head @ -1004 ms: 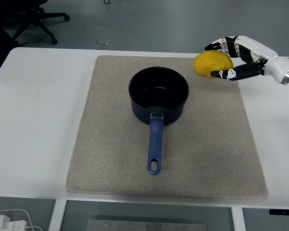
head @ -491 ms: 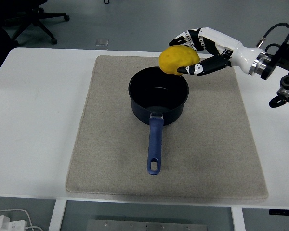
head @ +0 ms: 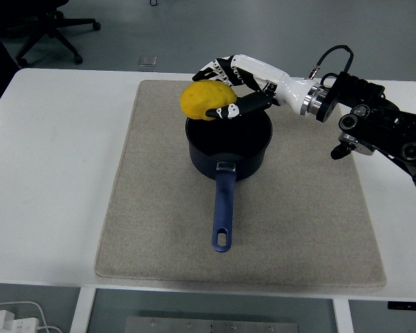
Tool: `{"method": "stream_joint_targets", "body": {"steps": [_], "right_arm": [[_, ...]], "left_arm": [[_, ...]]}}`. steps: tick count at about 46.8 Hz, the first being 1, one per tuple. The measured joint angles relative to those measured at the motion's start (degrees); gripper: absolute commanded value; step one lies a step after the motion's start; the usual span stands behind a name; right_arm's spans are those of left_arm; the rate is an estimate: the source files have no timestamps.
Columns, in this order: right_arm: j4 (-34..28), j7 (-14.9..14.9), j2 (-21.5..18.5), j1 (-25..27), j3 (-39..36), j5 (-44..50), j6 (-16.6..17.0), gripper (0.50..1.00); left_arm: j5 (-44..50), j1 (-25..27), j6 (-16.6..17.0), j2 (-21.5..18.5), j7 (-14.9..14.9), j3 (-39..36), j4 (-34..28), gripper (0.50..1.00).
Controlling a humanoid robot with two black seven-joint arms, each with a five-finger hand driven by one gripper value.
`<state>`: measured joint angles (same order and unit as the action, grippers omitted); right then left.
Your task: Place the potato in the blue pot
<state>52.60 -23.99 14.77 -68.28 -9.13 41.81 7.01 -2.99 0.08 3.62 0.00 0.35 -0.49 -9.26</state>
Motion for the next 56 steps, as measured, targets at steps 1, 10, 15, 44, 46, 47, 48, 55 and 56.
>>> {"method": "stream_joint_targets", "body": {"steps": [1,10,15,44,46,47,48,55,56], "right_arm": [[-0.7,0.0,-0.5,0.0,0.0,0.0,0.0,0.5],[-5.8,-0.1,-3.4,0.2,0.9,0.2,0.3,0.5],[-7.6,-0.6,-3.4,0.7,3.1,0.3,0.3,0.5],[-9.9,-2.6,-3.4,3.6,4.3,0.2,0.6,0.5],[-9.9,-2.6,-3.4,3.6,4.3,0.2,0.6,0.5],[-9.9,-2.6,-3.4,3.6,4.3,0.2,0.6,0.5],[-9.8,-2.6,-3.4,3.6,4.3,0.2,0.5,0.5],[-9.8,-2.6,-3.4,3.6,3.9,0.1,0.5,0.5],[-9.8,-2.6,-3.4,3.7,3.8,0.1,0.5,0.5]], "left_arm": [[0.0,0.0,0.0,0.0,0.0,0.0,0.0,0.996],[0.0,0.0,0.0,0.0,0.0,0.0,0.1,0.996],[0.0,0.0,0.0,0.0,0.0,0.0,0.2,0.996],[0.0,0.0,0.0,0.0,0.0,0.0,0.2,0.996],[0.0,0.0,0.0,0.0,0.0,0.0,0.2,0.996],[0.0,0.0,0.0,0.0,0.0,0.0,0.2,0.996],[0.0,0.0,0.0,0.0,0.0,-0.1,0.2,0.996],[0.0,0.0,0.0,0.0,0.0,-0.1,0.2,0.996],[0.0,0.0,0.0,0.0,0.0,-0.1,0.2,0.996]]}}
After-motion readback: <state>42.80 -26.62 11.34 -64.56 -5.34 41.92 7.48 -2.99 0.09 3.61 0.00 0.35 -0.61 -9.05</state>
